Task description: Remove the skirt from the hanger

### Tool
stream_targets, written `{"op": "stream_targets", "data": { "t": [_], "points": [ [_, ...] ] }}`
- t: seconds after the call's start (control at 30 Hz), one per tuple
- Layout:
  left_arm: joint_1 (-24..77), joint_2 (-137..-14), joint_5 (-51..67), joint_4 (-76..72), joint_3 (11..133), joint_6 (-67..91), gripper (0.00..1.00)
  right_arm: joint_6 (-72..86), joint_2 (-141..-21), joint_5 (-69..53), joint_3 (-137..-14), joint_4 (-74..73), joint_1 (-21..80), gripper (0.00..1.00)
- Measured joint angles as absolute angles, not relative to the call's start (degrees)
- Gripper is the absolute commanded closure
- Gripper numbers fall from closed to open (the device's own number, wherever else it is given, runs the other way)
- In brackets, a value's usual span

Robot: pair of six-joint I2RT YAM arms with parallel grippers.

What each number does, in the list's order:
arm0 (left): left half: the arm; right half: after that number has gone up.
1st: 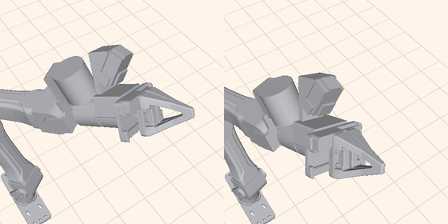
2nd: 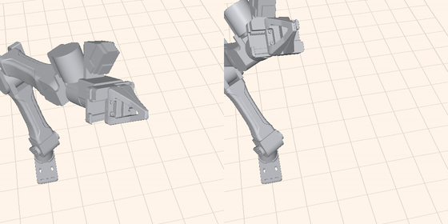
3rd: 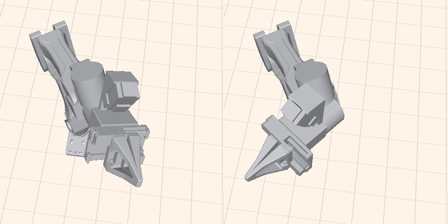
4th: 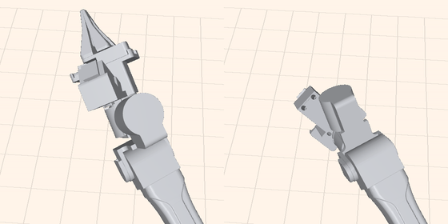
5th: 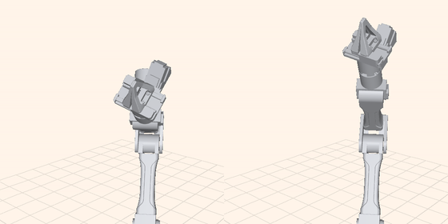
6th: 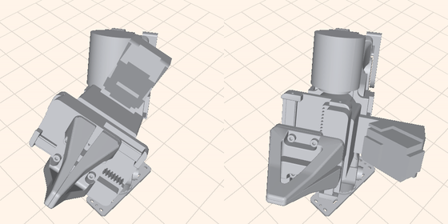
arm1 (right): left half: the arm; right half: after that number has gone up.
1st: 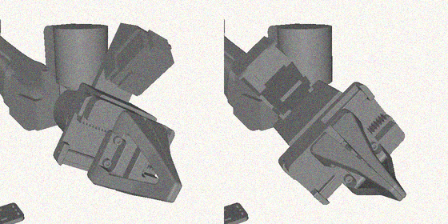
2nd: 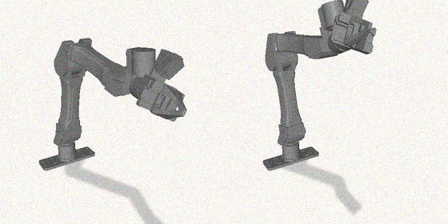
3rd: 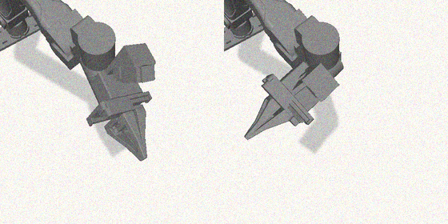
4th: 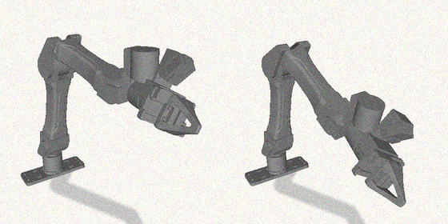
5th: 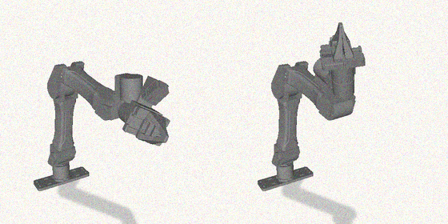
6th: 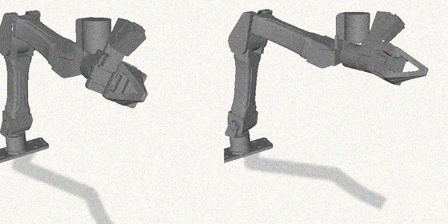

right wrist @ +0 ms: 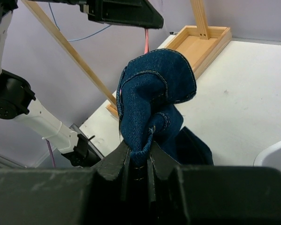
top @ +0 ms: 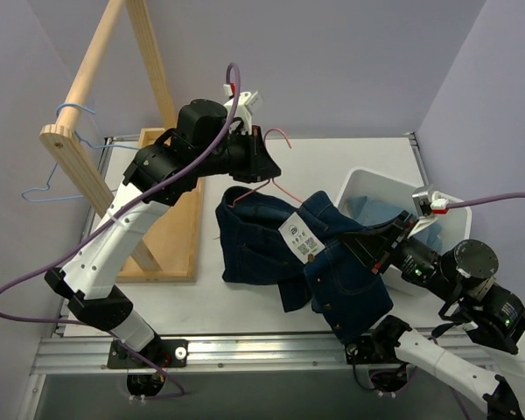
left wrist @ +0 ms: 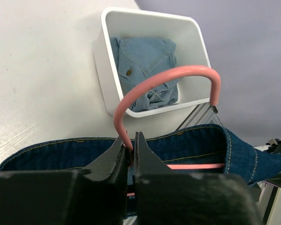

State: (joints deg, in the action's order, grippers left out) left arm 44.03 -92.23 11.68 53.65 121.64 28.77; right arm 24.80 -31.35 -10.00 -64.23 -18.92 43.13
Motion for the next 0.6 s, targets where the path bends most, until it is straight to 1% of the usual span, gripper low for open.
{"op": "stream_targets", "data": {
  "t": [0.17,0.2,0.23,0.27,0.3,0.37,0.4,0.47,0.5,0.53,0.6],
  "points": [
    [43.51,-91.13,11.68,51.96,120.25,29.89,0.98,25.82,-31.59,-9.39,-63.64,-19.40,43.11,0.99],
    [43.51,-90.85,11.55,51.88,119.81,29.89,0.98,26.02,-31.83,-8.97,-63.92,-20.10,43.11,0.80],
    [43.51,-90.50,11.29,51.83,119.28,29.89,0.98,26.46,-32.29,-8.56,-64.42,-20.99,43.11,0.71],
    [43.51,-90.21,11.31,51.83,118.93,29.80,0.98,27.07,-33.01,-7.86,-65.17,-22.09,43.11,0.66],
    [43.51,-89.95,10.83,51.96,118.58,29.39,0.98,27.66,-34.13,-6.98,-66.30,-22.90,43.11,0.55],
    [43.75,-89.36,10.00,52.53,117.91,27.79,0.98,28.73,-36.21,-5.69,-68.36,-23.88,43.09,0.44],
    [43.79,-89.01,9.37,52.88,117.43,27.03,0.98,29.15,-37.01,-5.10,-69.01,-24.21,43.09,0.34],
    [43.79,-87.99,7.92,53.28,116.05,25.65,0.98,30.39,-37.76,-3.88,-69.45,-25.06,43.09,0.20],
    [43.79,-87.35,7.22,53.56,115.31,25.04,0.98,31.24,-37.82,-3.27,-69.45,-25.74,43.09,0.05],
    [43.79,-86.70,6.46,53.91,114.59,24.62,0.98,32.01,-37.76,-2.57,-69.45,-26.26,43.11,0.00],
    [43.79,-85.41,5.26,54.39,113.38,23.88,0.98,33.10,-37.52,-0.97,-69.45,-26.92,43.09,0.00]
  ]
}}
